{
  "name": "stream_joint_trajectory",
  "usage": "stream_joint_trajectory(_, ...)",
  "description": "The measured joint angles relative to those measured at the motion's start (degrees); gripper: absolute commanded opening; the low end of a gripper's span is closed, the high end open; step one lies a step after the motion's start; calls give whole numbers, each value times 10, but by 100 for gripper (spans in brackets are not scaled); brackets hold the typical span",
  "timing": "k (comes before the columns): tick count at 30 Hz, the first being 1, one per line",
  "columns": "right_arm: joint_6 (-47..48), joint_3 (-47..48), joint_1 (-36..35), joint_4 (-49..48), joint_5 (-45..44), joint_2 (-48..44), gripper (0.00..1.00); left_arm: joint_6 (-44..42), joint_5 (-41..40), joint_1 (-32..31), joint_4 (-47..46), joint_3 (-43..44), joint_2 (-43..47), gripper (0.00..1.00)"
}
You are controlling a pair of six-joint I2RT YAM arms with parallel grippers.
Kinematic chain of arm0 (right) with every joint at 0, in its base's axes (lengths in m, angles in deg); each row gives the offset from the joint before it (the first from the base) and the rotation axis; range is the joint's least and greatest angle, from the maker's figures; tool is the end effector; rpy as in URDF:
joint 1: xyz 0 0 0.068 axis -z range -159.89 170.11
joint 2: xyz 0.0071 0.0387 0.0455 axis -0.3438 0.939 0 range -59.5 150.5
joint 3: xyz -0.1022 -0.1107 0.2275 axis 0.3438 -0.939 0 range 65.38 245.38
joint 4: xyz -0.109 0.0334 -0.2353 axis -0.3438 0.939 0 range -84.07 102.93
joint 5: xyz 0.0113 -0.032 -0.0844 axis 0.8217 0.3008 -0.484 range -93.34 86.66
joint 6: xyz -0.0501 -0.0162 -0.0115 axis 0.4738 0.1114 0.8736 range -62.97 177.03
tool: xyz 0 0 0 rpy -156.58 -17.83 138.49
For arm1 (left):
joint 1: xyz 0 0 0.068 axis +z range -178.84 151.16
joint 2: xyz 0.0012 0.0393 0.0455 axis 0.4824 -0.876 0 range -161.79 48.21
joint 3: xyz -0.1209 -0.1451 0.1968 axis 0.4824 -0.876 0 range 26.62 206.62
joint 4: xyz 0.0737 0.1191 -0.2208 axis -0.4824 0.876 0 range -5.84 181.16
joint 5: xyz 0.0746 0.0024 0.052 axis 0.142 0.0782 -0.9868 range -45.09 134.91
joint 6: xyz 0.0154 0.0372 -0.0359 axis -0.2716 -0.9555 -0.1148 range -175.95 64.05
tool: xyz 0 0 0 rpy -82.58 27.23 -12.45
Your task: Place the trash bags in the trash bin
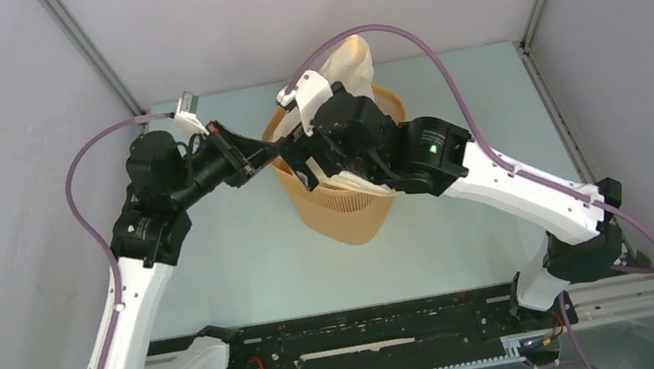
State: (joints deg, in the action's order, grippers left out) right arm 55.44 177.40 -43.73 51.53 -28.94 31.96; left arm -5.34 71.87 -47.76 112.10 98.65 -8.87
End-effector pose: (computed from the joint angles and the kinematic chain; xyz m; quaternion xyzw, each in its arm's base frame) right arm 0.1599 0.2904 0.4748 -0.3233 0.7657 0.1258 0.5416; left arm 0.1848 -0.0804 0.4325 -0.0683 0.7717 -0.4951 0.3934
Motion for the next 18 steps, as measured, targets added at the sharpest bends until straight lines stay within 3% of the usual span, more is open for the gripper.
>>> stream_joint_trajectory(4, -12, -7, 12, -8, 4, -16, 98, 0, 0, 0, 0, -3, 6, 0)
stream_joint_trajectory(14, -111, -86, 69, -86, 124, -94, 100, 0, 0, 0, 0, -7, 10, 0)
stream_joint_trajectory(18, -132, -86, 72, -89, 109, -92, 92, 0, 0, 0, 0, -7, 10, 0)
